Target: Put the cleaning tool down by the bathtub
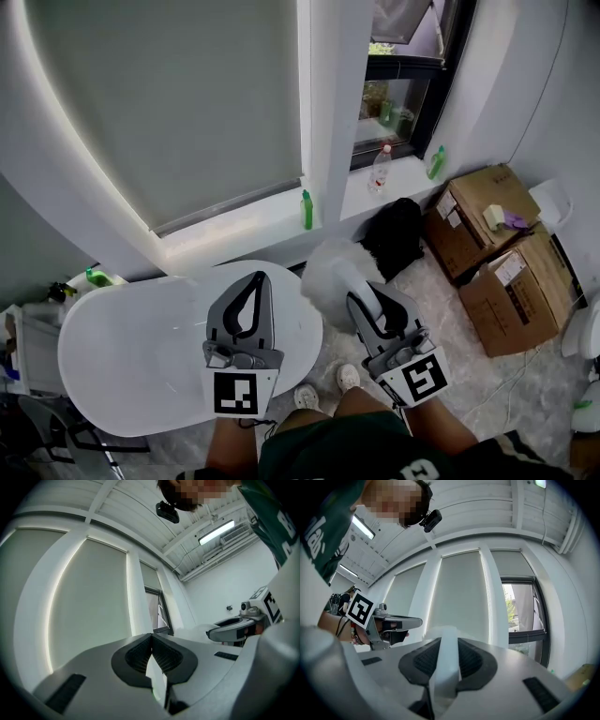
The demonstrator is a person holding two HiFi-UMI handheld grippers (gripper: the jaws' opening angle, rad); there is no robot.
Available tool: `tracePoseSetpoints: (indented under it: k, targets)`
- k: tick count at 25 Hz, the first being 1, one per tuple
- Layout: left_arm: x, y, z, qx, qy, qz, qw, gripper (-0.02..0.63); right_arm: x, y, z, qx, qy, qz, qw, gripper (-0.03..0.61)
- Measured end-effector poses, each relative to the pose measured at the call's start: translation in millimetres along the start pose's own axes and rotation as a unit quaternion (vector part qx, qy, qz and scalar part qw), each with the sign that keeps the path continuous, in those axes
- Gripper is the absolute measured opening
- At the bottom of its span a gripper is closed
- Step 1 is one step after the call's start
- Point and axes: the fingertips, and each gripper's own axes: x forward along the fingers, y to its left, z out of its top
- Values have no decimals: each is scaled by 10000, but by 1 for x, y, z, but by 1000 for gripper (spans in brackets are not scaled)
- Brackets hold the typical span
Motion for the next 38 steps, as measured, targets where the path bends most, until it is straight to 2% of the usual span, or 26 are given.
tracePoseSetpoints:
  k: [5, 8, 11, 14, 16, 19, 22, 27, 33, 38]
  targets:
    - [15, -5, 6, -115, 14, 275, 9996, 9, 4, -28, -1, 134, -59, 120, 9998, 97]
    - [26, -10, 8, 91, 56, 439, 9990, 9, 8, -45, -3, 166, -97, 276, 9994, 98]
    - [36, -18, 4, 354, 221, 577, 9975, 9, 12, -57, -10, 190, -59, 507, 9985, 98]
    - [44, -28, -1, 237, 335, 724, 9965, 8, 12, -70, -12, 219, -153, 710, 9971, 98]
    - [49, -35, 1, 167, 260, 810, 9962, 9, 13, -74, -11, 230, -280, 954, 9948, 98]
    - [56, -45, 0, 259, 253, 909, 9952, 9, 15, -77, -17, 61, -315, 1252, 9916, 97]
    - [64, -51, 1, 361, 179, 1004, 9941, 9, 19, -81, -28, 68, -146, 1302, 9914, 97]
    - [68, -53, -4, 847, 376, 1061, 9900, 9, 27, -83, -39, 167, -220, 1421, 9895, 97]
    - [66, -29, -20, 702, 417, 1142, 9901, 8, 49, -71, -55, 258, -68, 1484, 9886, 98]
    - [65, -2, -32, 516, 465, 1116, 9913, 9, 72, -59, -61, 298, 118, 1377, 9900, 98]
